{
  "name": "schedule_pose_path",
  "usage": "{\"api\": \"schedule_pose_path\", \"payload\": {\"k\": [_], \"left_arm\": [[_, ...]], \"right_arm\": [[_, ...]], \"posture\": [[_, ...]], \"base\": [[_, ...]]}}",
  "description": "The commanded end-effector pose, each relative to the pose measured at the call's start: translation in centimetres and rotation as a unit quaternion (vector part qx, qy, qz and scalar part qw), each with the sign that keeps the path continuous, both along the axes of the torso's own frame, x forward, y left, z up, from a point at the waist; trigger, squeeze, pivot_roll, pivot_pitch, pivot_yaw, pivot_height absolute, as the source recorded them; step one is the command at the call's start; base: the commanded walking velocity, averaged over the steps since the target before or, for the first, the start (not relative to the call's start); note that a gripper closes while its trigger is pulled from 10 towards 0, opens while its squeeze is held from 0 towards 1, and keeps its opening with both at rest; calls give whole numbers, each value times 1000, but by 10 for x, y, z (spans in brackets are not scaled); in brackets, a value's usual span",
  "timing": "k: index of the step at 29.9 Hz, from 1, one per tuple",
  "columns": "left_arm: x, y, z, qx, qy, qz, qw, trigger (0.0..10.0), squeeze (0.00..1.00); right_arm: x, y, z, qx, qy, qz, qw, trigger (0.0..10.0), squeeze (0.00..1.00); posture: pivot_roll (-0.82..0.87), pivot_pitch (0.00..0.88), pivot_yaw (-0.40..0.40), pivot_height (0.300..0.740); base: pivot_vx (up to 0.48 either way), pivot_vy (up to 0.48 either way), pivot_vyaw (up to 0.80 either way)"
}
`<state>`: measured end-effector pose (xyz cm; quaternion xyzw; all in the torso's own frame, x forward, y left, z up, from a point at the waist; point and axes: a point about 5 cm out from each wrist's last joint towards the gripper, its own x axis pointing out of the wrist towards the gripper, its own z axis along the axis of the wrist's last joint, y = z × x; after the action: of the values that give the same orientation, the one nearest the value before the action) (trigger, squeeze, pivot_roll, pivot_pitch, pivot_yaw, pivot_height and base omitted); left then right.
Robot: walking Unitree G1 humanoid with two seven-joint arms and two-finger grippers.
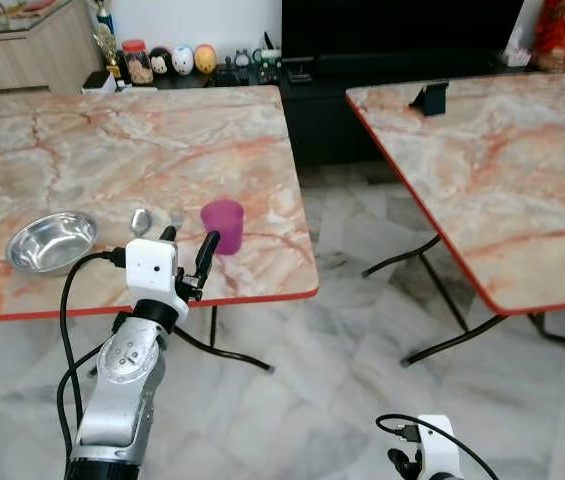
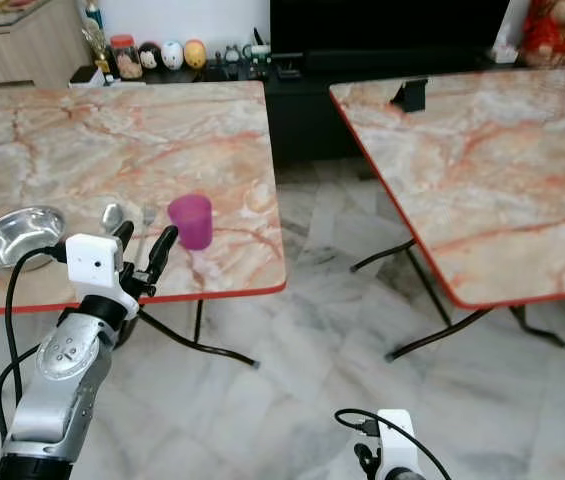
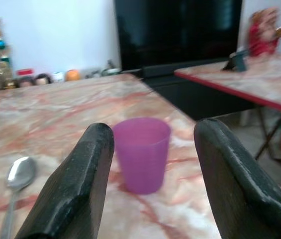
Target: Setting the table
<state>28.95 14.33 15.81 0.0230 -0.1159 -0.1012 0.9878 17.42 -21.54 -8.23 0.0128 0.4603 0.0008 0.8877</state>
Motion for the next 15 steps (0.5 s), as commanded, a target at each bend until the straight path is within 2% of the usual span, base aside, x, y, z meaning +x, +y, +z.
{"api": "schedule_pose_path", "payload": {"k": [1, 15], "left_arm": [[0, 7, 4, 7, -6, 11, 1000, 10000, 0], [1, 11, 5, 7, -7, 24, 1000, 10000, 0]], "right_arm": [[3, 0, 1, 1, -3, -1, 1000, 10000, 0], [5, 0, 2, 0, -5, 1, 1000, 10000, 0]], "posture": [[2, 0, -10, 707], [9, 0, -14, 707]], "base": [[0, 349, 0], [0, 349, 0]]}}
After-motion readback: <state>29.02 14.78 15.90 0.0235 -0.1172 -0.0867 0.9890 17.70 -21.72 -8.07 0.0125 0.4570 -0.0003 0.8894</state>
